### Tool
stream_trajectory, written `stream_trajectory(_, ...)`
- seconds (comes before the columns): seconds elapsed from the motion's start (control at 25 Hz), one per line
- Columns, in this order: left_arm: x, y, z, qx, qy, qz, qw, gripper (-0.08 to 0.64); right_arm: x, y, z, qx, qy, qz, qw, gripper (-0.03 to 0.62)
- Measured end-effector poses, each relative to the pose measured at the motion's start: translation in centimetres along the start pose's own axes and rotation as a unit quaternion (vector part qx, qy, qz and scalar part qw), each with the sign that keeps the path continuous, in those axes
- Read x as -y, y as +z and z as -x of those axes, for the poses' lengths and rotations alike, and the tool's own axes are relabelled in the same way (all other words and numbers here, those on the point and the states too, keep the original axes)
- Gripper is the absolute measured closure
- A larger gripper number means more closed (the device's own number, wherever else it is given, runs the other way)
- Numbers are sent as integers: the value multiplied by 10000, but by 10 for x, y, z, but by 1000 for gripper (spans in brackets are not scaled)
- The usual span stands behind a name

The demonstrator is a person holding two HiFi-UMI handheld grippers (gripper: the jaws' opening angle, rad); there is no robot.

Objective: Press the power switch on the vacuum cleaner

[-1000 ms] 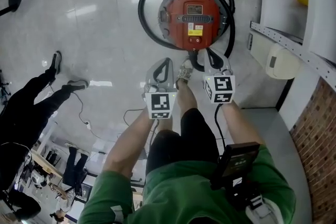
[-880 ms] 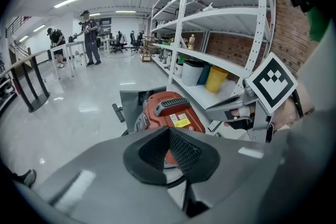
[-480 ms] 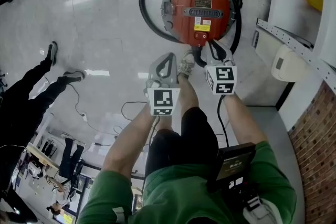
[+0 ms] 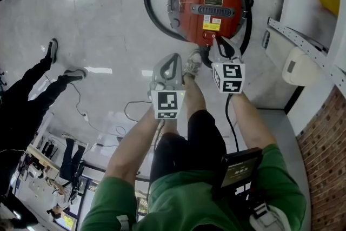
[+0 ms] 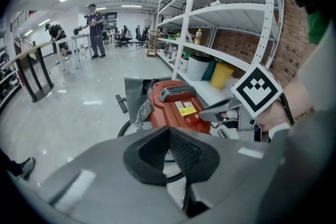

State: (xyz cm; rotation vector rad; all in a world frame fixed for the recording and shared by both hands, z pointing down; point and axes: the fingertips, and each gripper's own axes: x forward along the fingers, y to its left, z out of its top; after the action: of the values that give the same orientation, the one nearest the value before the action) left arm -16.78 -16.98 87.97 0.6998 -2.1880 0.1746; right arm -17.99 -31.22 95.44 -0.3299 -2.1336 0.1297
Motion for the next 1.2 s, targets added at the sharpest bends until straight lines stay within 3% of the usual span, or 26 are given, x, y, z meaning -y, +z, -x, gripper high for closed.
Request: stream_trajectory(1.2, 0, 2, -5, -29, 22, 51, 10000, 552, 10, -7, -7, -220, -18, -524, 9984, 546)
